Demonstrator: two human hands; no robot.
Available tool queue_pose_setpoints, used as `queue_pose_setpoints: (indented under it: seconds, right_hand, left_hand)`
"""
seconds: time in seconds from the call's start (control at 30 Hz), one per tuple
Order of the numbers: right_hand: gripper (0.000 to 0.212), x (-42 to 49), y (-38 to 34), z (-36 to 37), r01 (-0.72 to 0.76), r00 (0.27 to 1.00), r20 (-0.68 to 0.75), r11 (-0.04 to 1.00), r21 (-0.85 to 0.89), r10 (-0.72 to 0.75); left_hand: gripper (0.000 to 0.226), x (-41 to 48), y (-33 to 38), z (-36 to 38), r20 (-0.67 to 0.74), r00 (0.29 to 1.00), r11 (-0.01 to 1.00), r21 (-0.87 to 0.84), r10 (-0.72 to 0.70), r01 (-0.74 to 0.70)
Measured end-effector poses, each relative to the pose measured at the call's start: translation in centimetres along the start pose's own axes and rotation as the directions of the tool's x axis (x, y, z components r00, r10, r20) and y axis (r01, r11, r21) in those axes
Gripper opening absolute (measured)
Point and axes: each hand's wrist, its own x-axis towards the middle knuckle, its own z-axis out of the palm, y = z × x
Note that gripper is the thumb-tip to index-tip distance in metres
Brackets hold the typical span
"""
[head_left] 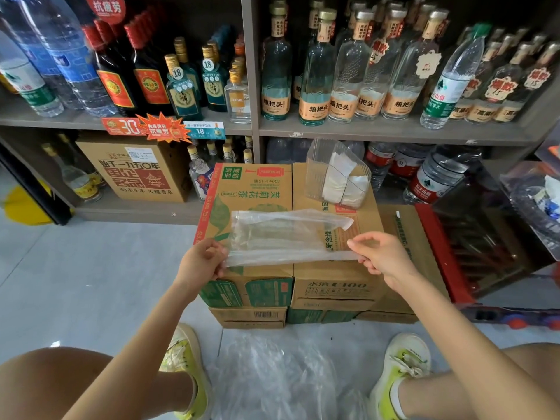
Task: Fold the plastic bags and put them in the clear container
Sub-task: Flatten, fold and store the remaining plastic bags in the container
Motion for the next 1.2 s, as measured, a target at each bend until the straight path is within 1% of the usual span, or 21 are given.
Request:
queue_pose_setpoints:
  seconds: [0.03, 0.1, 0.17, 0.27, 0.33, 0.4, 0.47, 0.53, 0.57, 0.6, 0.63, 0.67, 0.7, 0.73, 0.77, 0.83, 0.9, 0.97, 1.07, 1.13, 1.2]
  right_hand:
    - [0.018, 0.3, 0.1, 0.0, -0.003, 1.0, -0.005, 1.0, -0.002, 0.003]
    - [0.019, 0.8, 0.3, 0.2, -0.016, 1.0, 0.003, 1.0, 0.01, 0.016]
    - [0.022, 1.0, 0.6, 0.4, -0.037, 0.999, 0.033, 0.999, 0.029, 0.036]
    - [0.022, 1.3, 1.2, 0.3, -0.046, 0.994, 0.103, 0.998, 0.041, 0.042]
    - [0.025, 1.5, 2.0, 0.4, -0.007, 0.993, 0.116, 0.999, -0.042, 0.012]
    - [0.025, 1.6, 2.7, 0.6, 0.085, 0.995, 0.079, 0.956, -0.282, -0.065]
    - [0.028, 1.5, 3.0, 0.8, 0.172, 0.985, 0.064, 0.84, -0.515, -0.162]
    - [0.036, 1.2, 2.7, 0.9, 0.195, 0.965, 0.009, 0.691, -0.696, -0.262]
    - [0.041, 1.1, 2.4, 1.0, 0.2, 0.936, -0.027, 0.593, -0.78, -0.352]
    - [0.043, 0.9, 2.2, 1.1, 0.214, 0.89, -0.043, 0.5, -0.839, -0.454]
    - [0.042, 0.9, 1.9, 1.5, 0.258, 0.836, -0.025, 0.432, -0.864, -0.548]
    - [0.039, 0.9, 1.7, 2.1, 0.332, 0.778, 0.015, 0.391, -0.859, -0.628]
    - [0.033, 1.3, 1.7, 2.9, 0.408, 0.721, 0.048, 0.367, -0.836, -0.692]
    - [0.026, 1.7, 1.6, 3.8, 0.456, 0.674, 0.051, 0.361, -0.813, -0.737]
    - [0.022, 2.3, 1.5, 4.5, 0.473, 0.654, 0.023, 0.385, -0.792, -0.756]
    - [0.02, 3.8, 1.1, 5.2, 0.448, 0.682, -0.075, 0.496, -0.743, -0.728]
    - [0.023, 5.4, 0.9, 5.1, 0.42, 0.693, -0.135, 0.549, -0.723, -0.708]
    - [0.028, 7.0, 0.8, 4.7, 0.421, 0.688, -0.11, 0.518, -0.745, -0.718]
    - [0.032, 8.8, 0.6, 4.5, 0.445, 0.703, -0.006, 0.447, -0.776, -0.712]
    - [0.023, 9.5, 0.5, 4.3, 0.454, 0.713, 0.045, 0.411, -0.79, -0.7]
    - [0.016, 9.8, 0.4, 3.9, 0.455, 0.742, 0.072, 0.421, -0.785, -0.667]
  left_hand:
    - [0.014, 0.0, 0.0, 0.0, 0.014, 1.0, 1.0, -0.02, -0.003, 0.003]
    - [0.019, 0.0, 0.2, 0.1, 0.065, 0.997, 0.98, -0.194, -0.043, 0.055]
    - [0.022, -0.2, 0.6, 0.2, 0.111, 0.989, 0.929, -0.347, -0.095, 0.128]
    - [0.034, -0.5, 0.5, 0.3, 0.11, 0.988, 0.918, -0.37, -0.107, 0.14]
    - [0.049, -0.5, 0.2, 0.3, 0.088, 0.991, 0.942, -0.313, -0.099, 0.122]
    - [0.055, -0.6, 0.1, 0.4, 0.066, 0.994, 0.965, -0.239, -0.092, 0.105]
    - [0.056, -0.7, 0.0, 0.5, 0.064, 0.994, 0.985, -0.144, -0.084, 0.092]
    - [0.058, -0.6, 0.2, 0.1, 0.093, 0.991, 0.993, -0.059, -0.1, 0.106]
    - [0.061, -0.4, 0.4, -0.2, 0.091, 0.989, 0.993, 0.002, -0.116, 0.117]
    - [0.065, -0.3, 0.6, -0.5, 0.06, 0.991, 0.986, 0.13, -0.117, 0.109]
    - [0.067, 0.0, 0.9, -0.7, 0.006, 0.995, 0.945, 0.313, -0.096, 0.089]
    - [0.064, 0.3, 1.2, -0.6, -0.06, 0.997, 0.873, 0.484, -0.047, 0.07]
    - [0.057, 0.5, 1.7, -0.3, -0.113, 0.993, 0.803, 0.594, 0.033, 0.041]
    - [0.049, 0.8, 2.1, 0.1, -0.147, 0.982, 0.774, 0.633, 0.118, 0.002]
    - [0.042, 1.2, 2.6, 0.7, -0.17, 0.967, 0.781, 0.623, 0.189, -0.043]
    - [0.034, 2.6, 3.3, 2.0, -0.216, 0.935, 0.812, 0.572, 0.282, -0.113]
    - [0.034, 4.0, 3.6, 3.4, -0.267, 0.906, 0.837, 0.527, 0.328, -0.147]
    - [0.036, 4.9, 3.9, 4.8, -0.264, 0.888, 0.827, 0.529, 0.376, -0.192]
    - [0.032, 5.6, 3.1, 6.5, -0.184, 0.861, 0.758, 0.582, 0.474, -0.293]
    - [0.028, 6.1, 1.8, 7.0, -0.147, 0.85, 0.731, 0.596, 0.506, -0.332]
    - [0.025, 6.6, 0.9, 7.1, -0.135, 0.851, 0.732, 0.588, 0.508, -0.344]
